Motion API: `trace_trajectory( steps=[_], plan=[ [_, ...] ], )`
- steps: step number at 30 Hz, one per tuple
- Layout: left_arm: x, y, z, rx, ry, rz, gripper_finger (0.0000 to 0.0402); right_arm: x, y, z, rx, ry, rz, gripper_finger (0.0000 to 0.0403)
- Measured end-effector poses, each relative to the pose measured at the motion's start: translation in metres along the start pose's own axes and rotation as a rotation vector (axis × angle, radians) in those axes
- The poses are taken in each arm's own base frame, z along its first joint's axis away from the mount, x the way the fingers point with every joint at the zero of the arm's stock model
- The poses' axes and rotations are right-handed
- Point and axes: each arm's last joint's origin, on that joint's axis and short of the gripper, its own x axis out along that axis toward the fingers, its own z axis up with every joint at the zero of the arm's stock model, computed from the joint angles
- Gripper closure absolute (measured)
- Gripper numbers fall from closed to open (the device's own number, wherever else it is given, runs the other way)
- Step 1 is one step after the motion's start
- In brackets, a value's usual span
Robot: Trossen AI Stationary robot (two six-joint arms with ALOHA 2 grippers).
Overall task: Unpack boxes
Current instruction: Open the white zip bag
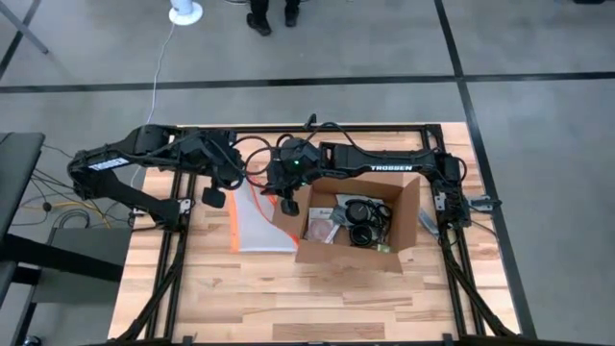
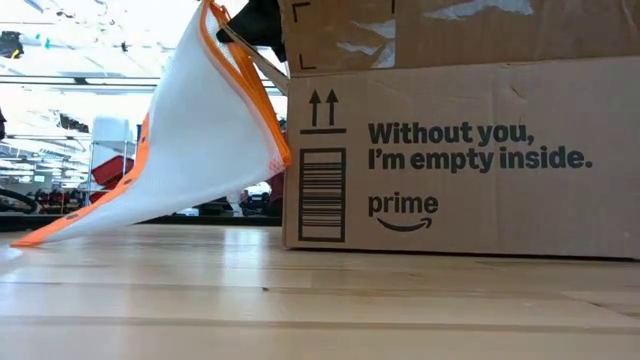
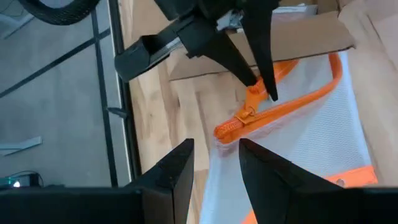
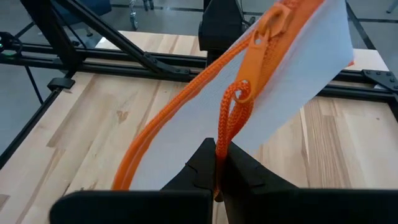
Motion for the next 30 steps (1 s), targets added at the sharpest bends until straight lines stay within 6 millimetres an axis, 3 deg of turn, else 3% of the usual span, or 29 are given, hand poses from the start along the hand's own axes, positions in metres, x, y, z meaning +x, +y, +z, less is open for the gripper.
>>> trace_trajectory(
  steps=[11,14,19,25,30],
  plan=[
    [0.035,-0.005,0.002,0.135,0.059,-0.085,0.0289,0.0,0.0,0.0,-0.003,0.001,0.0,0.0403],
    [0.041,-0.005,0.005,0.141,0.043,-0.127,0.0307,0.0,0.0,-0.001,-0.002,0.004,0.001,0.0403],
    [0.04,-0.004,0.007,0.09,0.016,-0.122,0.0389,0.0,0.0,0.0,-0.002,0.003,0.001,0.0403],
    [0.038,-0.007,0.001,-0.027,0.077,-0.146,0.04,-0.001,-0.003,0.0,-0.021,0.0,-0.009,0.0395],
    [0.021,-0.013,-0.015,-0.144,0.148,-0.16,0.0401,-0.019,-0.01,0.018,-0.008,0.012,-0.024,0.0375]
  ],
)
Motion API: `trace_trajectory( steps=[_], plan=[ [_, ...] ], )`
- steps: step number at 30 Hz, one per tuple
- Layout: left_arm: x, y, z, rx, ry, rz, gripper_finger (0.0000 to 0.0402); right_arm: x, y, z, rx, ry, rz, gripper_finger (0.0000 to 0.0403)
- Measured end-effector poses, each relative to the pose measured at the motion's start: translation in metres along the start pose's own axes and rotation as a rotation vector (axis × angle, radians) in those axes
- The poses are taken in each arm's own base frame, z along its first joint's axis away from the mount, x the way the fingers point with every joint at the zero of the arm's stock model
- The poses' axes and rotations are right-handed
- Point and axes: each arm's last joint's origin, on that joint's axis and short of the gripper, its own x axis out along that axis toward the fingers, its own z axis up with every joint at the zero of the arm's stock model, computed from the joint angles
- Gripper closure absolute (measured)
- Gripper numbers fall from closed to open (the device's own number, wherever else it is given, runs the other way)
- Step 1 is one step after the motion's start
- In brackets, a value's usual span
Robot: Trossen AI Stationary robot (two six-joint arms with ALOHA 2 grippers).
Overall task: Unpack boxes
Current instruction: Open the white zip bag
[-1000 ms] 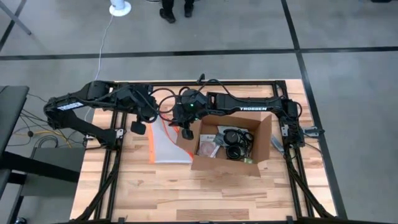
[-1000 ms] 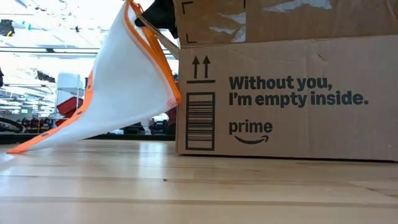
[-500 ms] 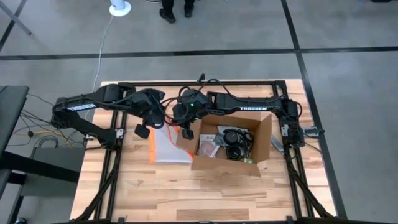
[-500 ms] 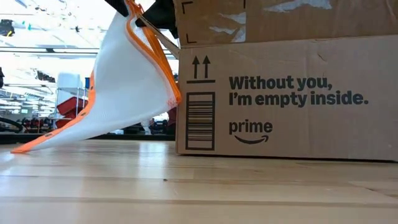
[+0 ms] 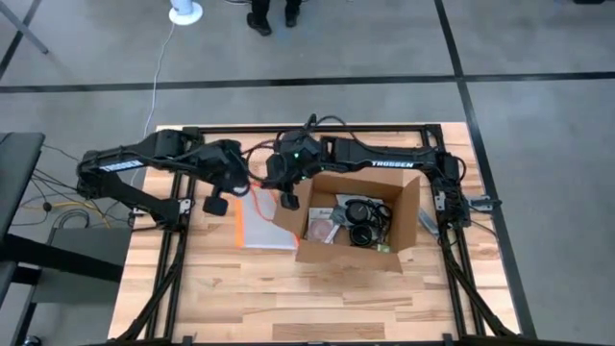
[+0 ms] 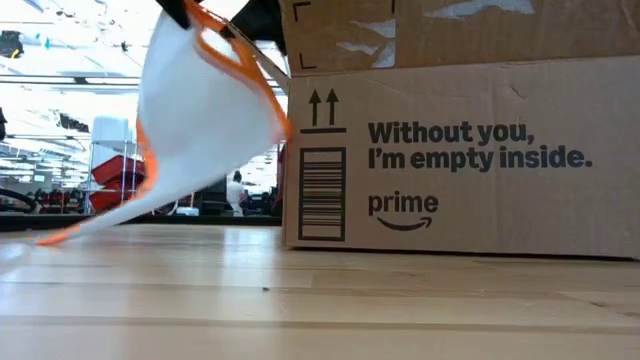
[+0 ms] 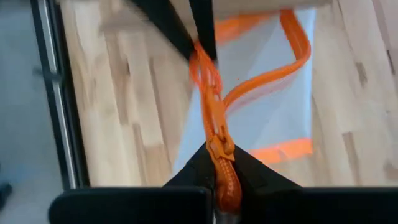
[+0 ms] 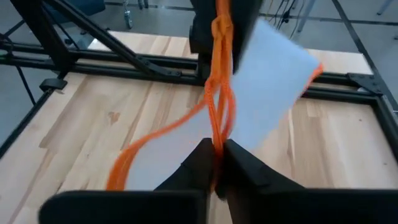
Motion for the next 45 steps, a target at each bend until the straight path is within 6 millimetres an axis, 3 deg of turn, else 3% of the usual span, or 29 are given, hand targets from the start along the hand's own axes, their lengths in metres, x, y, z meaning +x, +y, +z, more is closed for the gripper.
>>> trace_trajectory(
  steps=[11,14,18,27,36,40,45],
  plan=[
    [-0.062,-0.008,-0.06,-0.399,-0.204,0.022,0.0401,-0.066,-0.017,0.021,-0.013,0.206,-0.005,0.0304],
    [-0.066,-0.011,-0.075,-0.479,-0.239,0.035,0.0401,-0.084,-0.02,0.012,0.032,0.355,0.014,0.0295],
    [-0.056,-0.017,-0.094,-0.538,-0.25,0.053,0.0401,-0.095,-0.022,-0.008,0.137,0.557,0.041,0.0293],
    [-0.025,-0.026,-0.103,-0.57,-0.346,0.001,0.0401,-0.069,-0.021,-0.055,0.265,0.811,0.08,0.0274],
    [-0.019,-0.027,-0.1,-0.515,-0.329,-0.004,0.0401,-0.039,-0.003,-0.12,0.392,1.097,0.095,0.0216],
    [-0.02,-0.026,-0.099,-0.505,-0.349,-0.015,0.0401,-0.031,0.013,-0.144,0.307,1.217,0.003,0.0212],
    [-0.02,-0.027,-0.098,-0.494,-0.35,-0.04,0.0401,-0.029,0.031,-0.17,0.219,1.179,-0.042,0.0219]
  ],
)
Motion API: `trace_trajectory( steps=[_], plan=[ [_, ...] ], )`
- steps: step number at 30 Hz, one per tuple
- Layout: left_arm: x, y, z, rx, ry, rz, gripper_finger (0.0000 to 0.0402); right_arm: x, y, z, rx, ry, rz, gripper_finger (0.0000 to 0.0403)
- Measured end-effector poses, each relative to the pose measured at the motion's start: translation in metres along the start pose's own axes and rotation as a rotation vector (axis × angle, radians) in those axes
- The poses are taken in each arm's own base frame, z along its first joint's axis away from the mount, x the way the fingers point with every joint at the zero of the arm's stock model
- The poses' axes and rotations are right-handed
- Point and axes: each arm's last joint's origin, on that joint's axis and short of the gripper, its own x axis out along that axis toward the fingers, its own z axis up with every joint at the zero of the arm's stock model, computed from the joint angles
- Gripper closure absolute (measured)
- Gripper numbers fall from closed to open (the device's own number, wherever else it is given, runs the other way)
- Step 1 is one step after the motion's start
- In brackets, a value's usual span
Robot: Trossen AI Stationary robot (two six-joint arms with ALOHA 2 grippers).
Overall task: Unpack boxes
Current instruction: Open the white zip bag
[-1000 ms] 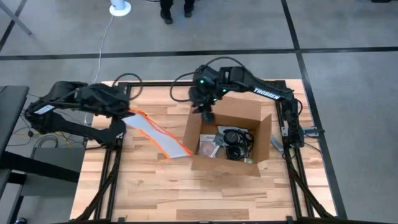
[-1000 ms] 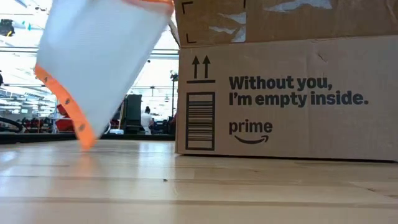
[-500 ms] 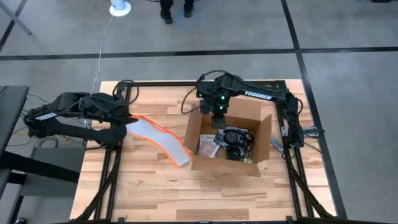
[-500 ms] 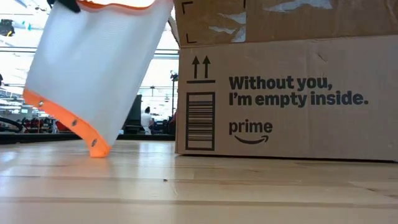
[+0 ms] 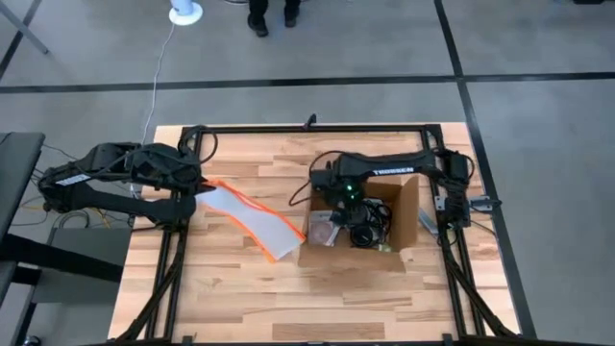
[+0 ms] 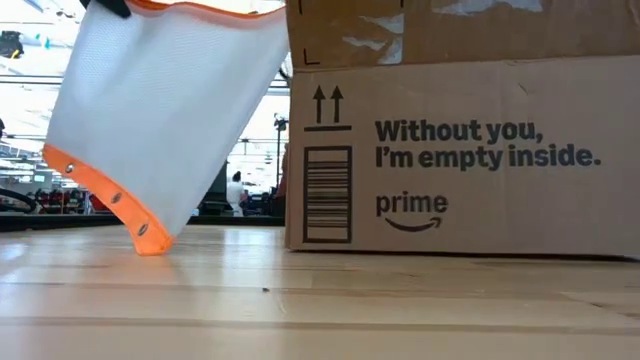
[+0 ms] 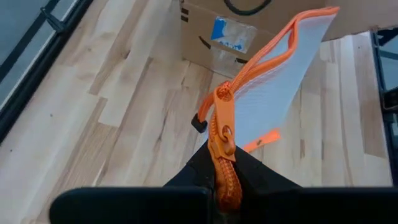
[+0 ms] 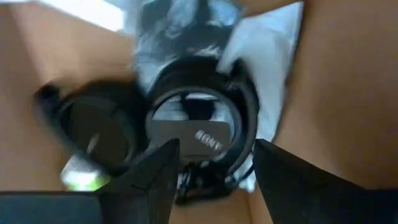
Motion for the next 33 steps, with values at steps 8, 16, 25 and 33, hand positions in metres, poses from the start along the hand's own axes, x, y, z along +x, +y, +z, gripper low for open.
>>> trace_trajectory(
  steps=[8,16,25,33],
  plan=[
    [0.0,-0.001,0.0,0.005,0.004,-0.021,0.0401,0.011,0.002,-0.023,0.019,-0.116,-0.024,0.0229],
    [0.0,-0.001,-0.001,0.005,0.009,-0.037,0.0401,-0.013,0.004,-0.035,0.068,-0.233,0.008,0.023],
    [0.004,-0.002,0.002,0.008,0.018,-0.04,0.0401,-0.12,0.013,-0.067,0.107,-0.697,0.068,0.023],
    [0.023,-0.007,0.017,0.055,0.037,-0.057,0.0401,-0.159,0.023,0.001,0.01,-1.132,0.098,0.023]
  ],
)
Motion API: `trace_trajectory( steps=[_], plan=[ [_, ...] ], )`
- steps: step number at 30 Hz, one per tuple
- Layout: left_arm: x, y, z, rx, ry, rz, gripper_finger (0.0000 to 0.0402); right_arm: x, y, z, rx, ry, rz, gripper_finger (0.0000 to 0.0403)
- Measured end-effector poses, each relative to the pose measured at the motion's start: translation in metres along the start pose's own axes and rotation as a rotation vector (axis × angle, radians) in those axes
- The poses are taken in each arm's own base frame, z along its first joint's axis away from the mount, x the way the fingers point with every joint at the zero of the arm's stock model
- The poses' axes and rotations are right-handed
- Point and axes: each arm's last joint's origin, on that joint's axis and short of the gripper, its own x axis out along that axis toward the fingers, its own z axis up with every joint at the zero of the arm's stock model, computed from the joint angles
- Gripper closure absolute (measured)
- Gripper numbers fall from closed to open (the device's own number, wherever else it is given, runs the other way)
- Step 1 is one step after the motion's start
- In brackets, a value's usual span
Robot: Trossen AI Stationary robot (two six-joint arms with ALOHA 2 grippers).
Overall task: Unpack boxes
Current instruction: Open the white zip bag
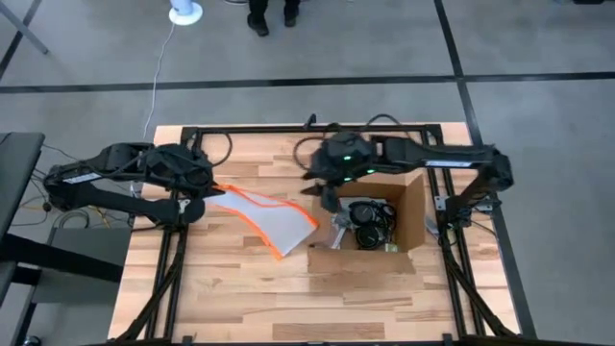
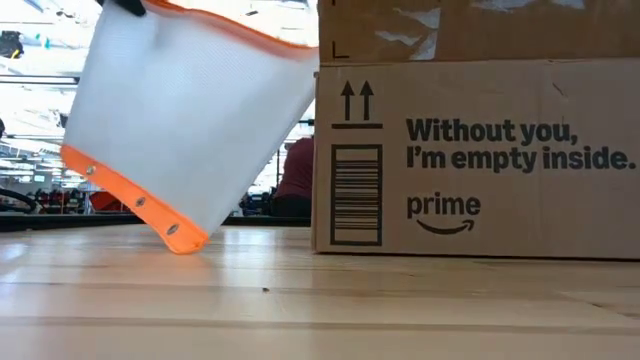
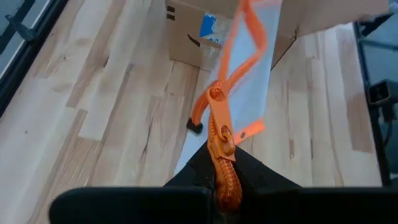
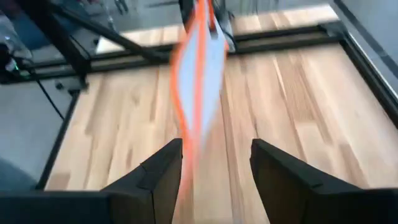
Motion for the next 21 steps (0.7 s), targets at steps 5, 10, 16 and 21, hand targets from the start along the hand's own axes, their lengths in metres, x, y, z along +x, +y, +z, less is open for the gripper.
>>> trace_trajectory(
  steps=[5,10,16,21],
  plan=[
    [0.008,-0.001,0.004,0.018,0.025,0.003,0.0401,0.041,-0.005,0.01,-0.014,0.027,-0.006,0.023],
    [0.006,-0.001,0.004,0.019,0.007,0.0,0.0401,0.065,-0.007,0.018,-0.068,0.034,-0.004,0.023],
    [0.0,-0.001,0.004,0.02,-0.028,-0.005,0.0401,0.075,-0.004,0.018,-0.081,0.042,0.0,0.023],
    [-0.009,-0.001,0.007,0.024,-0.082,-0.011,0.0401,0.078,-0.003,0.015,-0.097,0.054,0.003,0.023]
  ],
)
